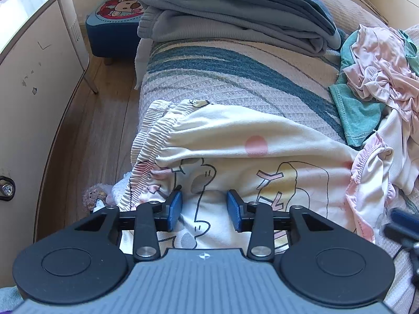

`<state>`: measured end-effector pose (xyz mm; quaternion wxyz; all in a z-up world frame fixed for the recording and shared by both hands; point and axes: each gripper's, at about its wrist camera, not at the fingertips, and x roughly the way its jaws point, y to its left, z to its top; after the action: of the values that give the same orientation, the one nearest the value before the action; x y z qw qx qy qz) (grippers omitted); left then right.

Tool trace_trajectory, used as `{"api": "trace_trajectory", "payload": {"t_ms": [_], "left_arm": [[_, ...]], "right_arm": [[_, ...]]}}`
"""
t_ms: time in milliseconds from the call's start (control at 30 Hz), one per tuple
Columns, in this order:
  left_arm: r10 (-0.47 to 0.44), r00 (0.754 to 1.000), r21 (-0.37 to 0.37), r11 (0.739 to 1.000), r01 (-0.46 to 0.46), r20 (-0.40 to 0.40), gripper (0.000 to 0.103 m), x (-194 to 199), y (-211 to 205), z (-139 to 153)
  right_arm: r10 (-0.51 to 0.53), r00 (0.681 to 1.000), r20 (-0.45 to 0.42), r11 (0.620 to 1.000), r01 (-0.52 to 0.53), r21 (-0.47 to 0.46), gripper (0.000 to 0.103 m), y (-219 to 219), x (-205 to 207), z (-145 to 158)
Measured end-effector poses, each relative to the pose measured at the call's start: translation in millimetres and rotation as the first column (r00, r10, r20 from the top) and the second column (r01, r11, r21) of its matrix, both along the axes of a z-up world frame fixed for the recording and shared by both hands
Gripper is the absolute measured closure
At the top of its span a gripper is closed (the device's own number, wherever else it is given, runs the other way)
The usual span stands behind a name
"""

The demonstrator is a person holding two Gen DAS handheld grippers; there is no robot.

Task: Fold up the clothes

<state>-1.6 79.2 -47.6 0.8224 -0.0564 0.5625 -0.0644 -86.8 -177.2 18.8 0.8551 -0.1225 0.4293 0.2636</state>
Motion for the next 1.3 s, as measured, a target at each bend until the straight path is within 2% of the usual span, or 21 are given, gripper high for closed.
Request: {"api": "trace_trajectory", "payload": {"t_ms": [67,133,200,333,367,433,467,667,800,967,1133,1233,1300], "left_arm": [[0.001,1.000,0.003,1.000,-0.001,0.005,0.064,0,0,0],[0.007,1.000,0.016,1.000,-0.007,0.010,0.060,-1,-1,-1],[0.013,1.000,0.039,0.999,-0.013,0.013,0.048,-1,-1,-2],[0.023,1.000,0.036,0.999,-0.023,0.015,0.047,-1,0,-3],[0.022,1.000,0.038,0.999,-0.023,0.019,0.047,-1,0,-3],[0.019,0.999,0.045,0.999,-0.020,0.028,0.047,-2,-1,-3],[0.016,0.999,0.049,0.999,-0.018,0.033,0.047,-3,-2,-2],[0.016,0.999,0.051,0.999,-0.018,0.038,0.047,-4,-3,-2],[0.019,0.999,0.050,0.999,-0.021,0.041,0.047,-5,-3,-2],[0.018,0.999,0.049,0.999,-0.021,0.043,0.047,-5,-3,-2],[0.020,0.999,0.045,0.999,-0.022,0.046,0.046,-6,-2,-2],[0.023,0.999,0.043,0.999,-0.025,0.044,0.046,-6,-2,-2],[0.022,0.999,0.045,0.999,-0.024,0.044,0.045,-6,-2,-2]], "right_arm": [[-0.002,1.000,-0.025,1.000,0.001,-0.013,0.087,12,4,-9],[0.014,0.999,-0.031,0.999,-0.015,-0.043,0.081,21,5,-16],[0.016,0.999,-0.029,0.996,-0.019,-0.083,0.079,27,4,-24],[0.010,1.000,-0.030,0.994,-0.013,-0.106,0.079,30,6,-36],[0.006,0.999,-0.032,0.994,-0.009,-0.105,0.080,29,6,-39],[-0.004,0.999,-0.034,0.995,0.000,-0.097,0.089,27,6,-39],[-0.008,0.999,-0.035,0.996,0.005,-0.094,0.101,25,6,-37],[-0.112,0.993,0.024,0.991,0.113,-0.067,0.102,-4,-8,-10],[-0.234,0.972,0.008,0.972,0.234,-0.028,0.102,-39,-17,2],[-0.403,0.914,-0.050,0.915,0.404,-0.007,0.101,-79,-20,-8],[-0.422,0.905,-0.057,0.904,0.415,-0.103,0.096,-83,-17,-30],[-0.437,0.899,-0.043,0.895,0.429,-0.123,0.095,-90,-18,-30],[-0.458,0.889,-0.017,0.881,0.451,-0.140,0.090,-98,-19,-26]]}}
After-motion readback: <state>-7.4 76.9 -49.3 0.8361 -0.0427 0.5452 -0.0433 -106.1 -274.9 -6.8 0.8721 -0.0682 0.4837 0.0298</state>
